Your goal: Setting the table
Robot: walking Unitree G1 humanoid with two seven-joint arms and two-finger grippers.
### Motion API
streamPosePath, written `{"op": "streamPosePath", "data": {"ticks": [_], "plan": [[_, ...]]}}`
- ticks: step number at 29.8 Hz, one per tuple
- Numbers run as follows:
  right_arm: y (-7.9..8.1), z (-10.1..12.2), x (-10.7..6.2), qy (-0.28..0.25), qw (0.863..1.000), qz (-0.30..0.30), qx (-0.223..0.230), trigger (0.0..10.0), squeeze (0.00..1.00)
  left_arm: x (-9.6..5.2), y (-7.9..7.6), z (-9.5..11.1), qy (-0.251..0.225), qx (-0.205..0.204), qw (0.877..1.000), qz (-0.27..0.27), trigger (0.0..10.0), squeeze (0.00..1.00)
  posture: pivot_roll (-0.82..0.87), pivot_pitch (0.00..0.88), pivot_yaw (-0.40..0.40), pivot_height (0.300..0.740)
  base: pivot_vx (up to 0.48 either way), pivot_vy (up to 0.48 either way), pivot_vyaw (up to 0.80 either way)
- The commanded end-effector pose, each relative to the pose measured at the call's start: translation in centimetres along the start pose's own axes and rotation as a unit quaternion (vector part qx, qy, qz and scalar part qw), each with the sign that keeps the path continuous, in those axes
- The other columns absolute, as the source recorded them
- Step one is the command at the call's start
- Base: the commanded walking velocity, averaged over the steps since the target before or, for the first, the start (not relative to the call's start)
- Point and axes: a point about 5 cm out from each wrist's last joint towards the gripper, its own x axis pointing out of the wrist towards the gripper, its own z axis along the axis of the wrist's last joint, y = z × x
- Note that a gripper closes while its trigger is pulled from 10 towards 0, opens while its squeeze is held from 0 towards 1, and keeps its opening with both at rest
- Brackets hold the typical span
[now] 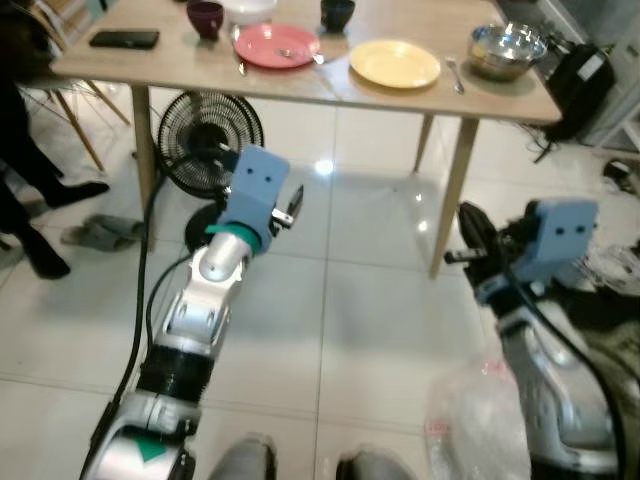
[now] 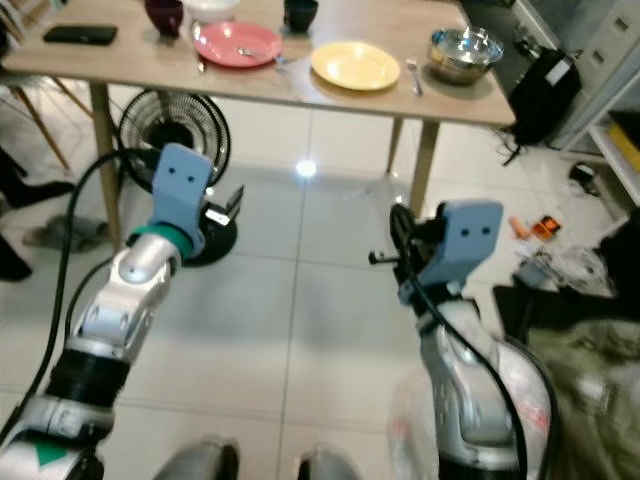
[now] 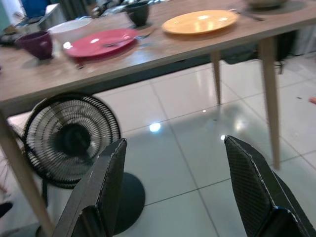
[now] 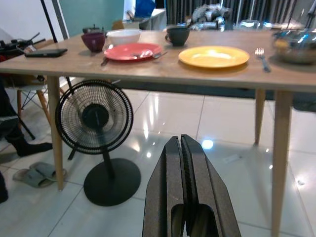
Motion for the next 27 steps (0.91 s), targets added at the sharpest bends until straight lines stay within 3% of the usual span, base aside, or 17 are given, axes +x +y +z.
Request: {"op": "streamPosePath", "data": {"ticks": [1, 9, 16, 18, 21, 23, 24, 25, 27], "plan": [[-0.6, 0.0, -0.2, 0.003, 1.000, -0.014, -0.004, 10.0, 0.00, 0.0, -0.6, -0.2, 0.005, -0.002, 1.000, -0.009, 10.0, 0.00, -0.02, 0.013, 0.036, 0.740, 0.379, 0.000, 0.00], [0.0, -0.2, 0.0, 0.009, 1.000, 0.009, 0.002, 10.0, 0.00, -0.3, -0.2, -0.3, 0.009, 0.000, 1.000, -0.001, 10.0, 0.00, 0.00, 0.016, 0.024, 0.740, 0.377, 0.000, 0.00], [2.0, -1.7, 1.2, 0.040, 0.997, 0.066, -0.002, 10.0, 0.00, -2.3, 2.0, -1.9, 0.036, 0.011, 0.998, 0.050, 10.0, 0.00, 0.06, 0.031, -0.028, 0.740, 0.361, 0.000, 0.00], [2.1, -2.2, 1.4, 0.050, 0.996, 0.067, -0.019, 10.0, 0.00, -2.6, 2.2, -2.2, 0.040, 0.015, 0.998, 0.054, 10.0, 0.00, 0.07, 0.034, -0.039, 0.740, 0.352, 0.000, 0.00], [1.2, -3.4, 2.4, 0.068, 0.989, 0.015, -0.133, 10.0, 0.00, -3.2, 2.5, -3.2, 0.047, 0.029, 0.996, 0.065, 10.0, 0.00, 0.08, 0.035, -0.053, 0.740, 0.356, 0.000, 0.00], [1.2, -3.4, 2.4, 0.068, 0.989, 0.015, -0.133, 10.0, 0.00, -3.2, 2.5, -3.2, 0.047, 0.029, 0.996, 0.065, 10.0, 0.00, 0.08, 0.035, -0.053, 0.740, 0.356, 0.000, 0.00], [0.6, -3.6, 2.7, 0.071, 0.983, -0.010, -0.168, 10.0, 0.00, -3.4, 2.5, -3.5, 0.049, 0.034, 0.996, 0.067, 10.0, 0.00, 0.08, 0.035, -0.053, 0.740, 0.356, 0.000, 0.00], [-0.6, -3.8, 3.0, 0.083, 0.981, -0.053, -0.164, 10.0, 0.00, -3.5, 2.2, -4.1, 0.054, 0.044, 0.996, 0.063, 10.0, 0.00, 0.09, 0.033, -0.055, 0.740, 0.356, 0.000, 0.00], [-0.9, -3.9, 3.0, 0.087, 0.982, -0.062, -0.157, 10.0, 0.00, -3.5, 2.1, -4.2, 0.057, 0.047, 0.995, 0.061, 10.0, 0.00, 0.09, 0.032, -0.053, 0.740, 0.356, 0.000, 0.00]]}}
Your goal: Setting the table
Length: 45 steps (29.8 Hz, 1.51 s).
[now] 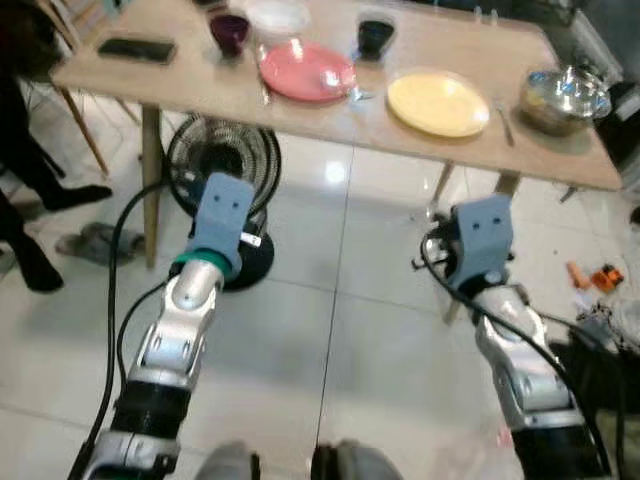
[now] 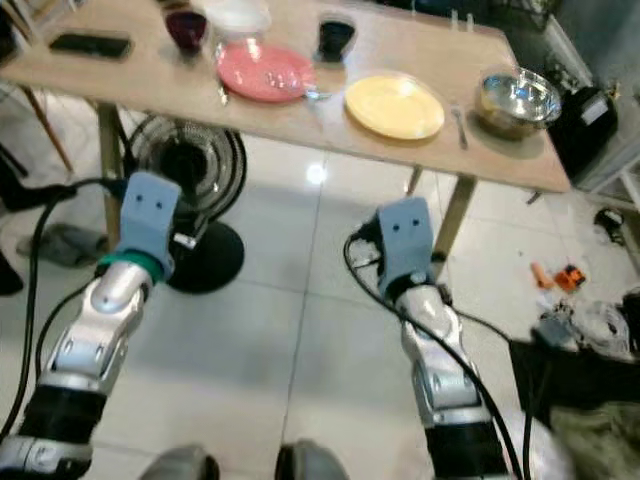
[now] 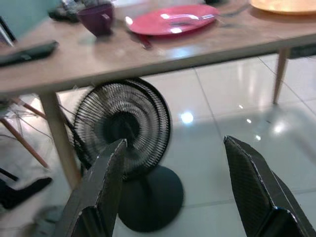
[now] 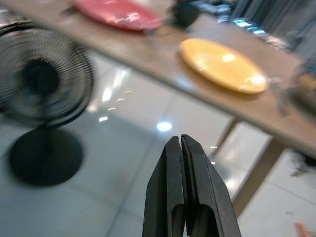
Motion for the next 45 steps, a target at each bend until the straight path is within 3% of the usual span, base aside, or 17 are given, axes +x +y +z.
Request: {"op": "streamPosePath", "data": {"ticks": [1, 8, 16, 25, 31, 45], "plan": [[-0.5, -1.4, -0.3, 0.032, 0.999, -0.019, 0.002, 10.0, 0.00, -0.4, -0.5, -1.3, 0.021, 0.013, 1.000, -0.006, 10.0, 0.00, 0.08, 0.031, -0.049, 0.740, 0.352, 0.000, 0.00], [-0.3, -2.0, -1.0, 0.040, 0.998, 0.008, 0.038, 10.0, 0.00, -0.1, -1.1, -1.1, 0.020, 0.012, 1.000, -0.018, 10.0, 0.00, 0.06, 0.027, -0.035, 0.740, 0.354, 0.000, 0.00], [-0.2, -2.4, -1.5, 0.040, 0.998, 0.011, 0.042, 10.0, 0.00, 0.5, -1.7, -0.5, 0.011, 0.005, 1.000, -0.026, 10.0, 0.00, 0.04, 0.027, -0.019, 0.740, 0.352, 0.000, 0.00], [-0.5, -2.0, -1.6, 0.022, 0.998, -0.029, 0.055, 10.0, 0.00, 1.5, -2.0, 0.5, -0.005, 0.022, 0.998, -0.063, 10.0, 0.00, 0.03, 0.011, 0.106, 0.740, 0.353, 0.000, 0.00], [-0.4, -1.7, -1.5, 0.014, 0.998, -0.035, 0.058, 10.0, 0.00, 2.4, -1.7, 1.1, -0.013, 0.030, 0.997, -0.070, 10.0, 0.00, 0.02, 0.000, 0.131, 0.740, 0.352, 0.000, 0.00], [-1.0, -1.2, -0.9, -0.001, 0.997, -0.046, 0.067, 10.0, 0.00, 3.0, -1.7, 1.7, -0.025, 0.026, 0.997, -0.064, 10.0, 0.00, 0.04, 0.000, 0.101, 0.740, 0.350, 0.000, -0.07]]}}
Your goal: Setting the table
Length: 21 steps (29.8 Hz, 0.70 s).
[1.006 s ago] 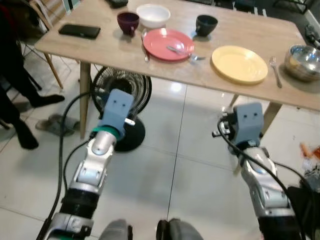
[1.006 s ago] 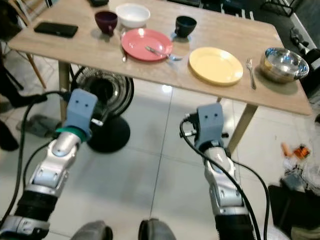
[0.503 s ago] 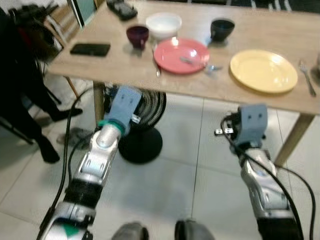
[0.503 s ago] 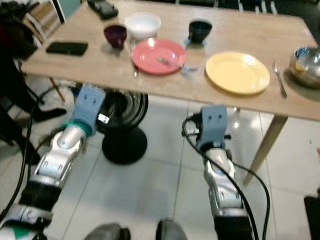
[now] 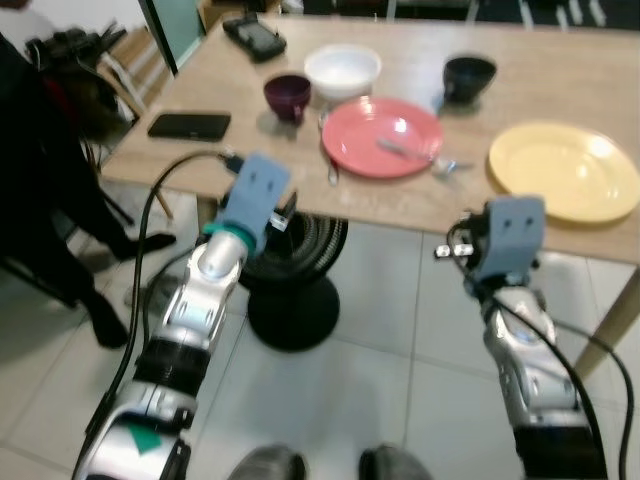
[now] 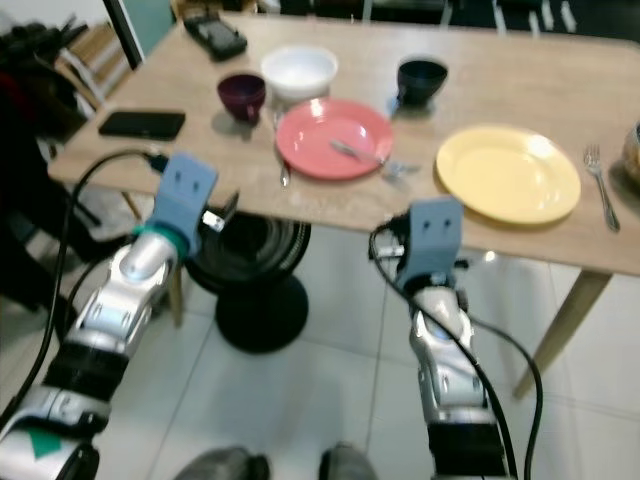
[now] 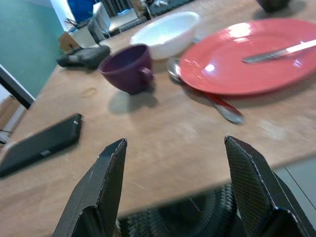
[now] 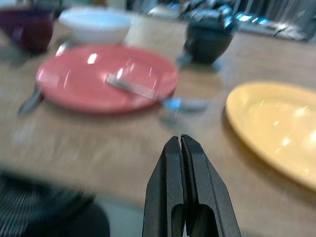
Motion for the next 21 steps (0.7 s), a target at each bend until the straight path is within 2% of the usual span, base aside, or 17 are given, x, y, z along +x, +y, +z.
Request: {"op": "streamPosePath", "data": {"ticks": [1, 13, 16, 21], "plan": [[0.1, -0.5, -0.3, 0.010, 1.000, 0.001, 0.020, 10.0, 0.00, -0.4, 0.3, -1.0, 0.015, -0.004, 1.000, 0.008, 10.0, 0.00, 0.04, 0.000, 0.096, 0.740, 0.349, 0.000, 0.00], [-0.9, -0.5, -0.6, 0.012, 0.999, -0.015, 0.026, 10.0, 0.00, -0.5, -0.2, -1.3, 0.017, -0.010, 1.000, 0.006, 10.0, 0.00, 0.03, 0.000, 0.088, 0.740, 0.348, 0.000, 0.00], [-1.6, -0.8, -0.7, 0.019, 0.999, -0.039, 0.025, 10.0, 0.00, -0.5, -0.3, -1.2, 0.016, -0.011, 1.000, 0.005, 10.0, 0.00, 0.03, 0.000, 0.088, 0.740, 0.342, 0.000, -0.53], [-3.3, -0.8, -0.7, 0.020, 0.995, -0.093, 0.033, 10.0, 0.00, -0.5, -0.3, -0.9, 0.007, -0.014, 1.000, -0.003, 10.0, 0.00, 0.03, 0.000, 0.090, 0.740, 0.162, 0.000, 0.00]]}}
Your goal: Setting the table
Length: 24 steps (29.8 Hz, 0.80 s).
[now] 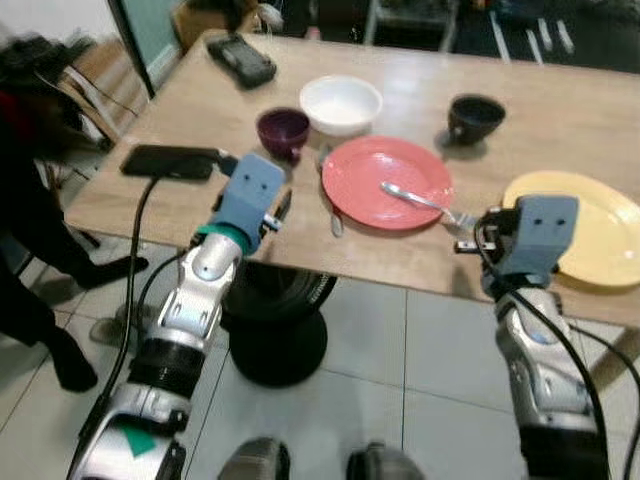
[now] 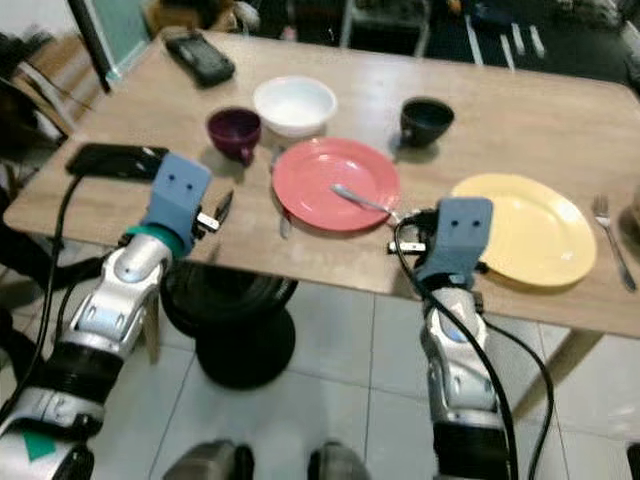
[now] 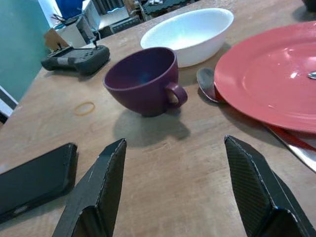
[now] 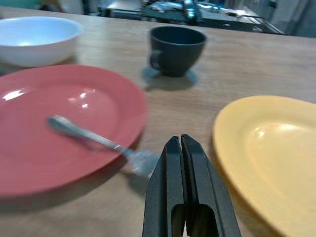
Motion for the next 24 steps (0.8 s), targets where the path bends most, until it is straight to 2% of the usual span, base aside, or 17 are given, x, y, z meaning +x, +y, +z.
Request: {"op": "streamPosePath", "data": {"ticks": [1, 15, 19, 21, 22, 24], "plan": [[-1.2, -0.2, 0.0, 0.008, 1.000, -0.029, 0.008, 10.0, 0.00, 0.0, -0.4, 0.0, -0.003, -0.004, 1.000, -0.013, 10.0, 0.00, 0.03, 0.000, 0.090, 0.740, 0.000, 0.000, 0.00], [-1.4, 0.1, -0.2, 0.000, 1.000, -0.029, 0.012, 10.0, 0.00, -0.2, -0.7, 0.5, -0.015, -0.016, 0.999, -0.024, 10.0, 0.00, 0.03, 0.002, 0.084, 0.740, 0.000, 0.000, 0.00], [-0.5, 0.9, -0.5, -0.009, 1.000, 0.016, 0.014, 10.0, 0.00, -0.1, -0.5, 0.8, -0.019, -0.020, 0.999, -0.030, 10.0, 0.00, 0.03, 0.004, 0.078, 0.740, 0.000, 0.000, 0.00], [-0.5, 0.9, -0.5, -0.010, 1.000, 0.021, 0.014, 10.0, 0.00, -0.1, -0.5, 0.8, -0.019, -0.020, 0.999, -0.030, 10.0, 0.00, 0.03, 0.004, 0.078, 0.740, 0.000, 0.000, 0.00], [0.0, 0.8, -0.7, -0.005, 0.999, 0.038, 0.035, 10.0, 0.00, -0.1, -0.5, 0.8, -0.018, -0.019, 0.999, -0.030, 10.0, 0.00, 0.03, 0.003, 0.072, 0.740, 0.000, 0.000, 0.00], [0.2, 0.6, -0.8, 0.000, 0.998, 0.045, 0.048, 10.0, 0.00, 0.0, -0.4, 0.8, -0.018, -0.019, 0.999, -0.030, 10.0, 0.00, 0.03, 0.003, 0.072, 0.740, 0.000, 0.000, 0.00]]}}
